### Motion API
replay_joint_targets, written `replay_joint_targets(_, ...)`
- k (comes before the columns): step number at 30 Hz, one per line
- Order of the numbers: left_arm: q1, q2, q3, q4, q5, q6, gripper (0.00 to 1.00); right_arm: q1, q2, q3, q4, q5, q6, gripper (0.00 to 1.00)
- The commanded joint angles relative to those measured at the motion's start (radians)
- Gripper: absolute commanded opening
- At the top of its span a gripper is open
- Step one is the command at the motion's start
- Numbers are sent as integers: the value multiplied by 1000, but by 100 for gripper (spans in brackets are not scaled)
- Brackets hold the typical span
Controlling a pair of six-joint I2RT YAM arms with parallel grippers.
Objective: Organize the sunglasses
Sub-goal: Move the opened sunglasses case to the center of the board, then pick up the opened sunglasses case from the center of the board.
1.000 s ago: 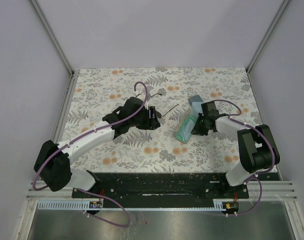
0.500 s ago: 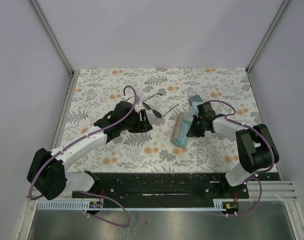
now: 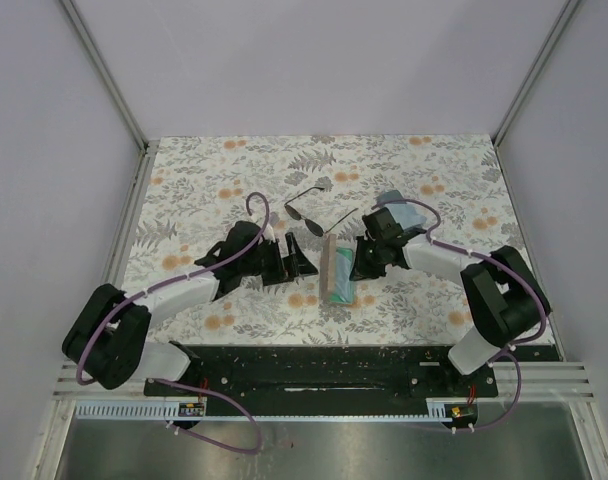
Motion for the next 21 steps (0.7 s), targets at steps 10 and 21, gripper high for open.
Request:
replay_joint_targets(10,5,301,-135,763,230,-365,99,66,21,33,32,0,-1,1)
replay_joint_targets(21,-2,441,-143,940,240,-450,98,75,39,39,32,-1,-4,1)
